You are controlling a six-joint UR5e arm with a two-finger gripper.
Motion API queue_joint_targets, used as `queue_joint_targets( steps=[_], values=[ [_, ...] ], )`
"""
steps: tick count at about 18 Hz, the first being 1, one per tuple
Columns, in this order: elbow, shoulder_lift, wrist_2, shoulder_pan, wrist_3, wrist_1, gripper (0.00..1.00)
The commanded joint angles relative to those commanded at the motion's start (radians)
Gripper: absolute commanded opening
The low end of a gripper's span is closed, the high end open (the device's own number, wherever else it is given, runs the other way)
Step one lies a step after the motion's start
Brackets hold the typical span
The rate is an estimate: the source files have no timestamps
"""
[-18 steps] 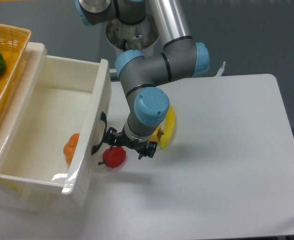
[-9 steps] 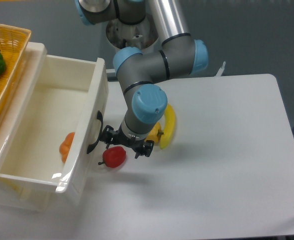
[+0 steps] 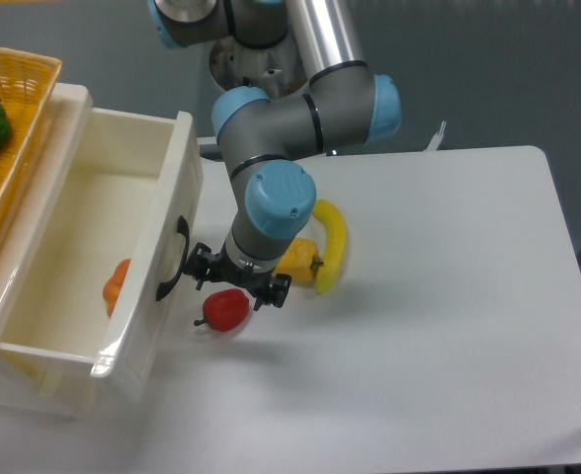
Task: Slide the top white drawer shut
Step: 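Push the drawer front with the gripper, sliding the drawer into the cabinet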
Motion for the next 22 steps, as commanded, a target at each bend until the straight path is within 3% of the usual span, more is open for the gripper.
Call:
queue_joint_targets(
  steps=[22],
  values=[
    [0.008,0.012,0.008,-0.080,-0.043,0.000,1.00]
  ],
)
